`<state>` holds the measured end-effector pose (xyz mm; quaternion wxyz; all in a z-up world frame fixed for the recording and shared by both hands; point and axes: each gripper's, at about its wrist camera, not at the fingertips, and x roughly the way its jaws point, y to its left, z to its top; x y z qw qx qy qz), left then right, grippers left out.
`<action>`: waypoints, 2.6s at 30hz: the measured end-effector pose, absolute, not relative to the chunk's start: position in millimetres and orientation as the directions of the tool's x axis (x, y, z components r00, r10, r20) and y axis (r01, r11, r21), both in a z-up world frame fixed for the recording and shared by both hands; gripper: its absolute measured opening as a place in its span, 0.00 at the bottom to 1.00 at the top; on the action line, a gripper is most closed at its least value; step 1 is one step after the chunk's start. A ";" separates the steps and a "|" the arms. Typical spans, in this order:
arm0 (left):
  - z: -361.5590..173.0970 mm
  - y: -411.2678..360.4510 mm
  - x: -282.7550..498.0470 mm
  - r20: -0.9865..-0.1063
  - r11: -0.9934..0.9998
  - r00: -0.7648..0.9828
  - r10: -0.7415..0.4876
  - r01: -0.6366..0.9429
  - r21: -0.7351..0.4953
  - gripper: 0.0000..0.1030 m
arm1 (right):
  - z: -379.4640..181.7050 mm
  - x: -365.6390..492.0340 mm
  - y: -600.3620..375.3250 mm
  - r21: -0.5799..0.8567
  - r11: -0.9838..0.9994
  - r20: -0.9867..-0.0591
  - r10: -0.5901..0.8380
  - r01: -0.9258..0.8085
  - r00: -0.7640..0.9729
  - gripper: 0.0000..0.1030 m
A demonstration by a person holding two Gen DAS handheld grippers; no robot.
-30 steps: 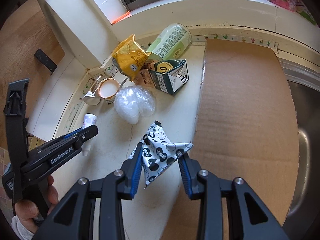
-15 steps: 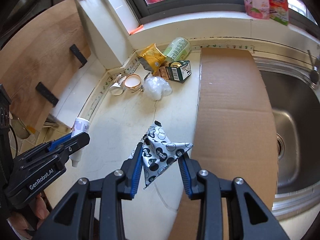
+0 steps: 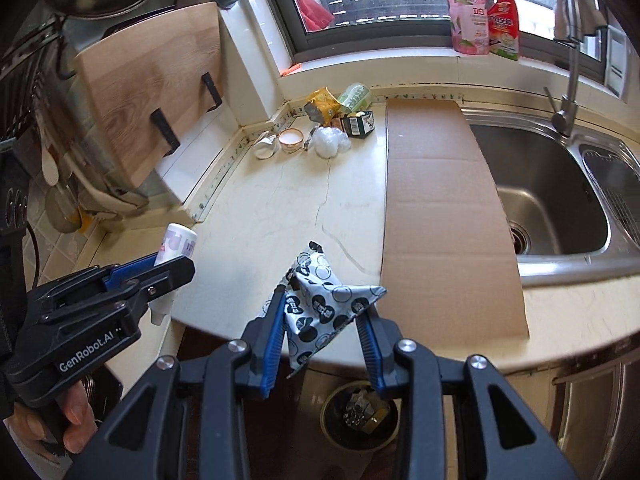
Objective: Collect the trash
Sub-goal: 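Carry both tools down over the bin and open them, dropping wrapper and bottle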
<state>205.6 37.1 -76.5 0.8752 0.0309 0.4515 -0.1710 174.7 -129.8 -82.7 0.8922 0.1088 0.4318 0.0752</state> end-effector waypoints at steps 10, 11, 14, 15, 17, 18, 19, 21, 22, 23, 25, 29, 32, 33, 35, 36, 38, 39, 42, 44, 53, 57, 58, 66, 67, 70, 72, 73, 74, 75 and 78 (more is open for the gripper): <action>-109.0 49.8 146.5 -0.839 0.915 0.451 -0.305 0.383 -0.128 0.22 | -123.9 106.1 -107.2 0.258 0.966 -0.811 0.204 0.022 0.549 0.34; -111.6 50.3 144.0 -0.843 0.915 0.443 -0.306 0.382 -0.131 0.22 | -129.0 102.2 -105.9 0.258 0.966 -0.820 0.204 0.027 0.535 0.34; -122.1 49.7 133.6 -0.850 0.911 0.425 -0.311 0.388 -0.139 0.22 | -141.4 93.1 -101.6 0.251 0.967 -0.841 0.201 0.033 0.501 0.34; -125.7 48.4 130.9 -0.853 0.910 0.419 -0.311 0.390 -0.140 0.22 | -145.6 90.3 -100.3 0.242 0.970 -0.849 0.195 0.035 0.491 0.34; -132.9 46.9 128.0 -0.857 0.908 0.407 -0.315 0.392 -0.147 0.22 | -152.7 87.1 -99.5 0.235 0.971 -0.860 0.189 0.040 0.475 0.34; -138.9 46.3 125.7 -0.860 0.907 0.400 -0.316 0.392 -0.151 0.22 | -156.6 85.7 -99.2 0.234 0.971 -0.864 0.188 0.043 0.468 0.34; -143.1 45.7 125.5 -0.863 0.907 0.395 -0.316 0.392 -0.153 0.22 | -160.6 84.8 -99.4 0.233 0.971 -0.868 0.186 0.047 0.460 0.34; -156.2 45.3 124.3 -0.872 0.908 0.374 -0.316 0.385 -0.164 0.22 | -169.8 83.6 -100.8 0.233 0.971 -0.877 0.184 0.058 0.443 0.34; -162.7 44.9 125.2 -0.876 0.909 0.364 -0.315 0.382 -0.168 0.22 | -175.4 83.2 -101.9 0.233 0.970 -0.882 0.184 0.062 0.433 0.34; -169.0 44.2 124.5 -0.881 0.909 0.354 -0.315 0.379 -0.173 0.22 | -181.2 83.2 -103.1 0.232 0.970 -0.887 0.183 0.067 0.424 0.34; -182.5 41.9 122.9 -0.889 0.911 0.338 -0.308 0.375 -0.173 0.22 | -191.9 83.7 -105.7 0.231 0.970 -0.894 0.183 0.072 0.408 0.34; -209.8 41.7 123.6 -0.901 0.916 0.315 -0.298 0.361 -0.177 0.22 | -218.1 85.8 -108.4 0.220 0.973 -0.908 0.177 0.074 0.379 0.34; -237.8 42.6 122.6 -0.908 0.925 0.302 -0.291 0.333 -0.185 0.22 | -244.5 88.5 -111.6 0.214 0.974 -0.918 0.174 0.076 0.358 0.34; -252.7 43.4 122.2 -0.913 0.931 0.295 -0.282 0.312 -0.187 0.22 | -256.9 89.8 -112.7 0.212 0.974 -0.922 0.174 0.075 0.346 0.34; -279.3 46.0 121.9 -0.919 0.940 0.278 -0.278 0.277 -0.200 0.22 | -278.6 93.0 -115.1 0.209 0.975 -0.930 0.175 0.075 0.324 0.34; -292.9 45.8 120.9 -0.923 0.945 0.275 -0.270 0.258 -0.200 0.22 | -291.3 94.3 -116.7 0.208 0.975 -0.934 0.175 0.073 0.311 0.34; -321.8 48.6 119.4 -0.928 0.953 0.265 -0.261 0.227 -0.203 0.22 | -313.3 96.5 -118.3 0.203 0.977 -0.940 0.175 0.068 0.292 0.34; -334.7 50.2 118.8 -0.930 0.955 0.259 -0.260 0.212 -0.208 0.22 | -328.0 97.8 -119.1 0.202 0.977 -0.943 0.177 0.063 0.282 0.34; -378.9 56.3 117.5 -0.933 0.956 0.232 -0.276 0.167 -0.241 0.22 | -366.0 103.1 -119.2 0.199 0.979 -0.951 0.181 0.050 0.252 0.34; -406.6 56.8 117.5 -0.935 0.956 0.217 -0.280 0.146 -0.253 0.22 | -390.5 106.9 -119.0 0.202 0.978 -0.953 0.188 0.040 0.238 0.34; -505.3 54.5 122.0 -0.931 0.941 0.166 -0.326 0.151 -0.303 0.22 | -490.5 124.1 -109.9 0.218 0.976 -0.961 0.212 0.015 0.179 0.35; -529.7 52.5 122.6 -0.929 0.938 0.157 -0.334 0.155 -0.311 0.33 | -513.6 127.0 -107.8 0.235 0.972 -0.958 0.229 0.015 0.173 0.36; -532.7 53.4 124.2 -0.930 0.938 0.156 -0.334 0.154 -0.311 0.38 | -517.7 127.1 -108.1 0.233 0.972 -0.958 0.227 0.014 0.176 0.36; -536.7 59.5 128.3 -0.935 0.951 0.179 -0.305 0.107 -0.289 0.60 | -528.8 124.1 -114.8 0.239 0.971 -0.960 0.232 0.024 0.155 0.48; -534.1 59.8 127.9 -0.935 0.952 0.185 -0.301 0.105 -0.286 0.60 | -528.2 124.4 -116.2 0.239 0.971 -0.960 0.233 0.027 0.155 0.48; -524.3 58.0 126.9 -0.937 0.957 0.203 -0.285 0.110 -0.267 0.60 | -517.0 122.3 -117.1 0.253 0.967 -0.956 0.244 0.040 0.161 0.48; -513.0 55.6 124.6 -0.939 0.962 0.219 -0.266 0.118 -0.245 0.60 | -507.4 120.8 -118.0 0.261 0.964 -0.953 0.250 0.047 0.169 0.48; -506.7 54.9 122.8 -0.939 0.965 0.232 -0.256 0.123 -0.232 0.60 | -501.4 119.8 -118.4 0.264 0.963 -0.952 0.251 0.051 0.174 0.48; -497.3 52.8 120.2 -0.938 0.967 0.249 -0.243 0.136 -0.215 0.60 | -495.2 118.2 -118.8 0.267 0.962 -0.951 0.254 0.055 0.177 0.48; -490.3 51.8 118.6 -0.936 0.967 0.258 -0.238 0.148 -0.205 0.60 | -489.2 116.7 -119.4 0.273 0.960 -0.949 0.259 0.061 0.178 0.48; -465.3 50.0 113.6 -0.938 0.968 0.258 -0.230 0.164 -0.192 0.60 | -470.2 113.0 -123.1 0.294 0.952 -0.945 0.276 0.086 0.176 0.48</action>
